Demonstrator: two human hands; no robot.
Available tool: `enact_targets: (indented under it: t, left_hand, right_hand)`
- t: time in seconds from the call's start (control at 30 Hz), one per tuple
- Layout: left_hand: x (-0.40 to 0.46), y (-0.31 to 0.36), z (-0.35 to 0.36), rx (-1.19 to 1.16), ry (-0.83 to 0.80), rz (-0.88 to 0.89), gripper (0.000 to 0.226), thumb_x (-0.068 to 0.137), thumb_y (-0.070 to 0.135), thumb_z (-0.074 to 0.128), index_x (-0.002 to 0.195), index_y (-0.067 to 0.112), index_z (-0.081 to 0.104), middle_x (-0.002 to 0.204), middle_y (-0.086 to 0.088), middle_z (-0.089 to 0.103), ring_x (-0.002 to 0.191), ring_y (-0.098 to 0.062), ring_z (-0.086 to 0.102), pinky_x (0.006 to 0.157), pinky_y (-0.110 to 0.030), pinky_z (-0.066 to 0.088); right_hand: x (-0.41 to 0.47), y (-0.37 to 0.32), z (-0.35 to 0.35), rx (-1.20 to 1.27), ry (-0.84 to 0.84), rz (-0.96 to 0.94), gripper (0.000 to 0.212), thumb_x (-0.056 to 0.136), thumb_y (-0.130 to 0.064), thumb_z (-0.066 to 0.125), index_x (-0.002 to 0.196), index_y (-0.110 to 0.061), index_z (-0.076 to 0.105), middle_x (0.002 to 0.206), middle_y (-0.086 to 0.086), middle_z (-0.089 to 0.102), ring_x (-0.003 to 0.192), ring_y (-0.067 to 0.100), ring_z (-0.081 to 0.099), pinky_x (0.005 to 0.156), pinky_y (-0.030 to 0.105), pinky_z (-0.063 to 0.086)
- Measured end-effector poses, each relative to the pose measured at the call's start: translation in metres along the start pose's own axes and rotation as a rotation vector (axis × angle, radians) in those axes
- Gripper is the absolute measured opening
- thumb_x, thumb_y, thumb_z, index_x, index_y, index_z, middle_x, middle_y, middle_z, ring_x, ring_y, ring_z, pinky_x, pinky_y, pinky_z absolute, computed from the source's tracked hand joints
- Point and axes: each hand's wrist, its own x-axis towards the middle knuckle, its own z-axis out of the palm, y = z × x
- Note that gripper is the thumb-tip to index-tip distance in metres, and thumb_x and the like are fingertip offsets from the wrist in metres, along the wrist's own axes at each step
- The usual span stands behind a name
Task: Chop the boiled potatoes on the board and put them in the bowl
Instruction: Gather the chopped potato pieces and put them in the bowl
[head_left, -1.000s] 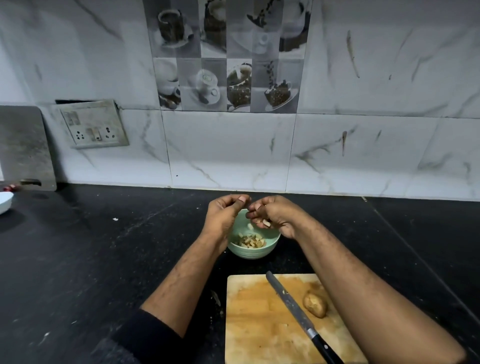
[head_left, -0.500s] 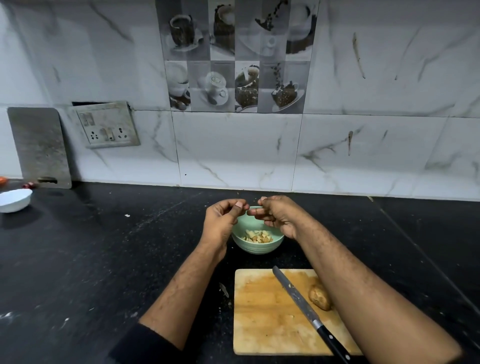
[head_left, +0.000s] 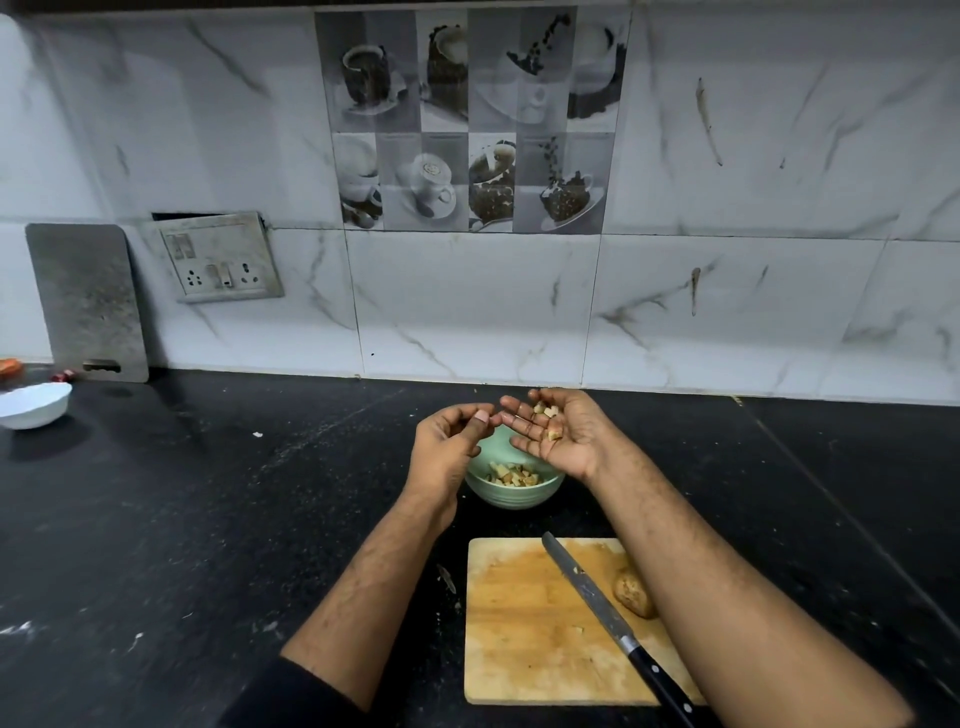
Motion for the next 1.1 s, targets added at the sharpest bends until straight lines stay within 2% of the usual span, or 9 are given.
enact_targets:
  t: [0.13,0.23,0.33,0.43,0.47,0.57,0.63,0.87,1.1]
  left_hand:
    - [-0.002,0.001,0.0,0.006,0.009,0.004,0.012,0.097,0.017,0.065,0.105,0.018,0.074,0.098,0.001,0.078,0.106,-0.015,0.069,0.077,-0.029,0.046]
    - [-0.003,0.002,0.001,0.016,0.003,0.007,0.012,0.096,0.019,0.065,0.105,0.019,0.074,0.097,0.001,0.078,0.106,-0.015,0.069,0.078,-0.03,0.046]
    - [-0.004,0.002,0.002,0.02,0.006,0.005,0.012,0.097,0.018,0.065,0.104,0.019,0.074,0.097,0.001,0.078,0.106,-0.017,0.069,0.081,-0.032,0.047]
    - [-0.005,0.002,0.002,0.023,0.009,0.009,0.012,0.097,0.018,0.065,0.104,0.02,0.074,0.097,0.001,0.078,0.108,-0.02,0.068,0.082,-0.031,0.048]
    - [-0.005,0.003,0.003,0.022,0.014,0.009,0.012,0.097,0.017,0.065,0.104,0.019,0.074,0.097,0.0,0.078,0.109,-0.022,0.068,0.081,-0.029,0.048]
    - [-0.005,0.003,0.002,0.022,0.032,0.012,0.013,0.097,0.016,0.065,0.106,0.018,0.074,0.098,0.0,0.078,0.109,-0.024,0.068,0.079,-0.028,0.048]
    - [-0.005,0.002,0.002,0.026,0.038,0.015,0.014,0.097,0.016,0.065,0.108,0.018,0.074,0.099,0.001,0.078,0.107,-0.022,0.068,0.077,-0.027,0.048]
    - [-0.011,0.001,0.007,0.004,0.064,0.013,0.016,0.097,0.018,0.065,0.111,0.02,0.072,0.102,0.002,0.077,0.099,-0.011,0.072,0.078,-0.025,0.049]
    - [-0.025,0.006,0.023,-0.006,0.048,0.052,0.015,0.098,0.018,0.064,0.111,0.019,0.071,0.102,0.001,0.077,0.098,-0.011,0.072,0.078,-0.025,0.053]
  right_hand:
    - [0.0,0.0,-0.002,-0.023,-0.032,-0.024,0.024,0.101,-0.014,0.041,0.091,-0.014,0.063,0.115,0.017,0.073,0.113,0.03,0.068,0.112,0.041,0.038]
    - [-0.003,0.001,0.0,-0.137,-0.04,-0.069,0.021,0.101,-0.014,0.045,0.108,-0.012,0.065,0.116,0.014,0.073,0.114,0.028,0.068,0.106,0.039,0.038]
    - [-0.003,0.001,0.001,-0.179,-0.032,-0.11,0.033,0.101,-0.02,0.045,0.125,-0.007,0.063,0.115,0.015,0.073,0.113,0.027,0.067,0.089,0.034,0.043]
    - [0.001,0.003,0.002,-0.238,-0.007,-0.152,0.052,0.106,-0.036,0.034,0.124,0.002,0.064,0.113,0.019,0.073,0.095,0.018,0.069,0.076,0.026,0.042]
    - [0.003,0.004,0.002,-0.273,0.01,-0.17,0.057,0.107,-0.039,0.03,0.122,0.003,0.066,0.112,0.019,0.074,0.096,0.016,0.068,0.077,0.026,0.041]
    - [0.006,0.008,0.002,-0.385,0.013,-0.219,0.066,0.107,-0.047,0.026,0.112,-0.001,0.074,0.109,0.013,0.076,0.112,0.019,0.065,0.102,0.036,0.037]
    - [0.003,0.009,0.003,-0.417,0.007,-0.239,0.07,0.106,-0.052,0.023,0.111,-0.005,0.074,0.108,0.01,0.076,0.116,0.02,0.063,0.108,0.039,0.034]
    - [-0.006,0.011,0.01,-0.377,0.032,-0.304,0.071,0.104,-0.061,0.024,0.116,-0.009,0.072,0.11,0.006,0.076,0.114,0.02,0.065,0.106,0.036,0.039]
    - [-0.033,0.01,0.004,-0.369,0.04,-0.361,0.068,0.103,-0.062,0.028,0.115,-0.012,0.072,0.11,0.004,0.076,0.111,0.019,0.068,0.103,0.04,0.046]
